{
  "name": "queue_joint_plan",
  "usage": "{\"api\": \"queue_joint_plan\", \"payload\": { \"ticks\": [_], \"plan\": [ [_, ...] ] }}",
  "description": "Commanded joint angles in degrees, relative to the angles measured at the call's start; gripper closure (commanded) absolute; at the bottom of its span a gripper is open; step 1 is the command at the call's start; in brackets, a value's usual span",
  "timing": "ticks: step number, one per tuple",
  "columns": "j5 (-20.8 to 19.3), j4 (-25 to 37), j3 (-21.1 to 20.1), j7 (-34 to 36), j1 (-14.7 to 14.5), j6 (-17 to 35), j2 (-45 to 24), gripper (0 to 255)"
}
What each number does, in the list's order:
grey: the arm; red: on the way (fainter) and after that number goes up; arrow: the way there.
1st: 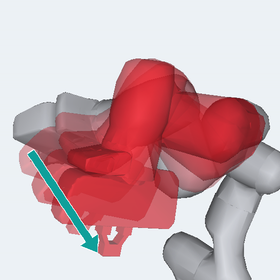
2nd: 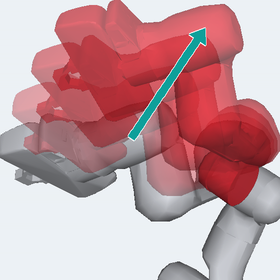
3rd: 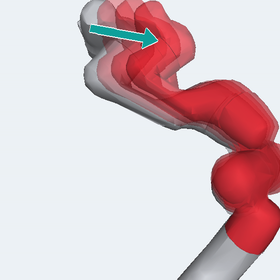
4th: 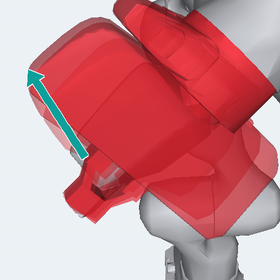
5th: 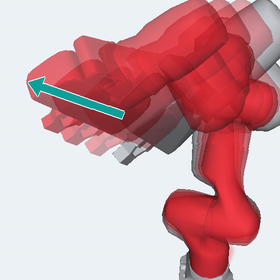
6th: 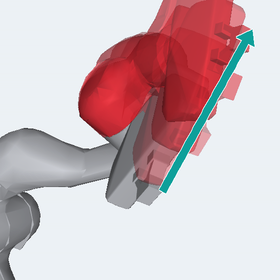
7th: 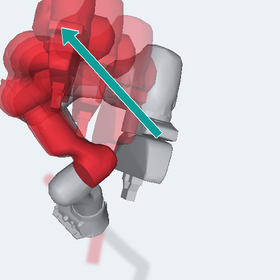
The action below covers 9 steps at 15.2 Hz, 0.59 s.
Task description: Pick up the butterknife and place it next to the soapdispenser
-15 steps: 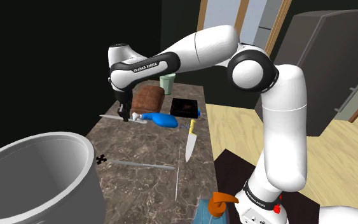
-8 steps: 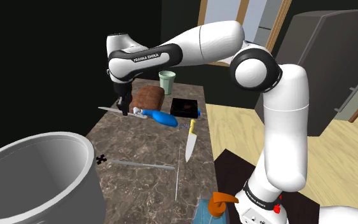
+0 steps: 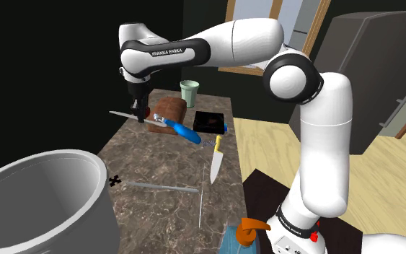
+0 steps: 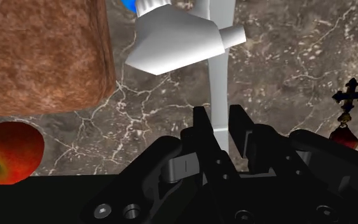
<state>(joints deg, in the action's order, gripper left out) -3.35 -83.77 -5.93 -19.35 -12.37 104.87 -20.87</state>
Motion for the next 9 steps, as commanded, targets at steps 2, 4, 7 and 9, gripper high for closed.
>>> {"api": "queue_joint_plan", "payload": {
  "ticks": [2,4,7,9],
  "plan": [
    [0.0,2.2,0.0,-0.1,0.0,-2.2,0.1,255],
    [0.0,3.7,0.0,-0.2,0.0,-3.8,0.0,255],
    [0.0,6.3,0.0,-0.2,-0.1,-6.2,-0.1,255],
    [0.0,8.1,0.0,-0.3,-0.2,-7.8,-0.3,255]
  ]
}}
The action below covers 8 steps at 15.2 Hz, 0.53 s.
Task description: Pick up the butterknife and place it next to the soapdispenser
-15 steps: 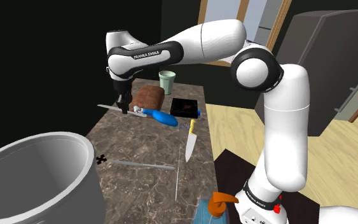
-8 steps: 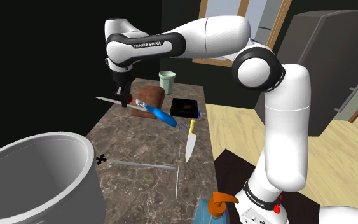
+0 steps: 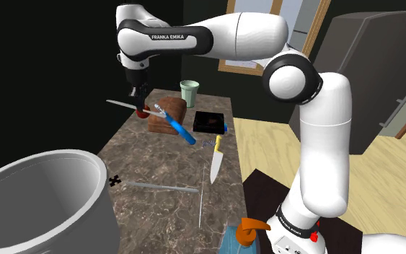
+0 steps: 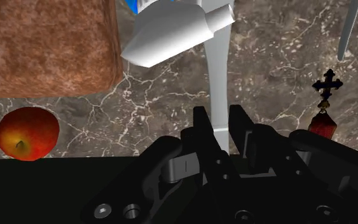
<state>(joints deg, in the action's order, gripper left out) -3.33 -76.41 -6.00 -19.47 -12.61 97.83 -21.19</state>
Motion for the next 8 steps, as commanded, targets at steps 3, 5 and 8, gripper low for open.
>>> {"api": "queue_joint_plan", "payload": {
  "ticks": [3,5,8],
  "plan": [
    [0.0,3.7,0.0,-0.2,0.0,-3.3,-0.4,255],
    [0.0,5.9,0.0,-0.2,-0.1,-5.1,-0.8,255],
    [-0.1,9.4,0.0,-0.3,-0.3,-7.8,-1.6,255]
  ]
}}
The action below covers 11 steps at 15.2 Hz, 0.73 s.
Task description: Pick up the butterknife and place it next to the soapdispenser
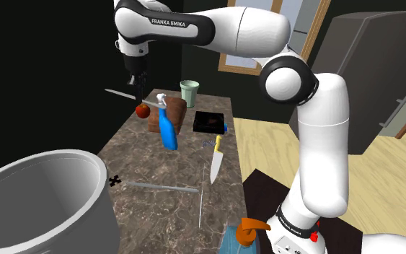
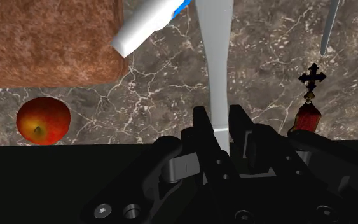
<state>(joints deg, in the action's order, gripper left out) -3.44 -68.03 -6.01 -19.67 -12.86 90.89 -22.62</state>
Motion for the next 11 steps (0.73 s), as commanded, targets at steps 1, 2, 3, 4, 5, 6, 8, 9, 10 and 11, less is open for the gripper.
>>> {"api": "queue_joint_plan", "payload": {
  "ticks": [1,2,3,4,5,6,8,9,10,11],
  "plan": [
    [0.0,2.3,0.0,-0.1,-0.1,-1.9,-0.5,255],
    [-0.1,3.7,0.0,-0.1,-0.1,-2.8,-0.9,255],
    [-0.1,5.1,0.0,-0.1,-0.2,-3.8,-1.3,255],
    [-0.2,6.6,0.0,-0.1,-0.3,-4.9,-1.7,255],
    [-0.2,8.1,0.0,-0.2,-0.3,-5.9,-2.2,255],
    [-0.3,9.8,0.0,-0.2,-0.4,-7.1,-2.7,255],
    [-0.4,13.4,0.0,-0.2,-0.6,-9.4,-4.0,255],
    [-0.5,15.4,0.1,-0.2,-0.7,-10.7,-4.7,255],
    [-0.6,17.6,0.1,-0.3,-0.9,-12.1,-5.6,255],
    [-0.7,20.1,0.1,-0.3,-1.0,-13.5,-6.6,255]
  ]
}}
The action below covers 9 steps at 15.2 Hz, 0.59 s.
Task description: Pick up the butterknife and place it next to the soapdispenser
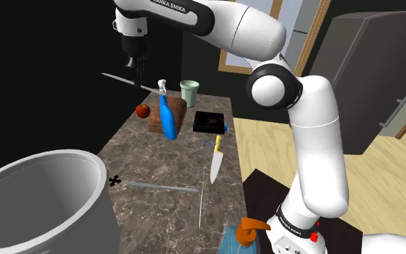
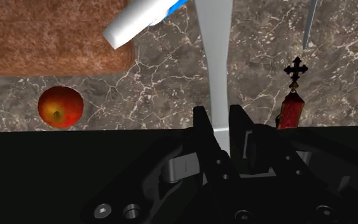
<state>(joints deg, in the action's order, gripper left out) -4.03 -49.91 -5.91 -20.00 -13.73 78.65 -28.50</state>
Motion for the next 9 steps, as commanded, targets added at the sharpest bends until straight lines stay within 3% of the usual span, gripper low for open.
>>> {"api": "queue_joint_plan", "payload": {
  "ticks": [1,2,5,9],
  "plan": [
    [-0.2,4.8,0.0,0.0,-0.3,-2.9,-1.9,255],
    [-0.3,6.8,0.1,-0.1,-0.5,-4.0,-2.8,255],
    [0.4,-9.4,-0.8,2.7,-1.4,2.0,7.4,255],
    [1.1,-22.1,-2.1,6.3,-3.1,5.8,16.0,255]
  ]
}}
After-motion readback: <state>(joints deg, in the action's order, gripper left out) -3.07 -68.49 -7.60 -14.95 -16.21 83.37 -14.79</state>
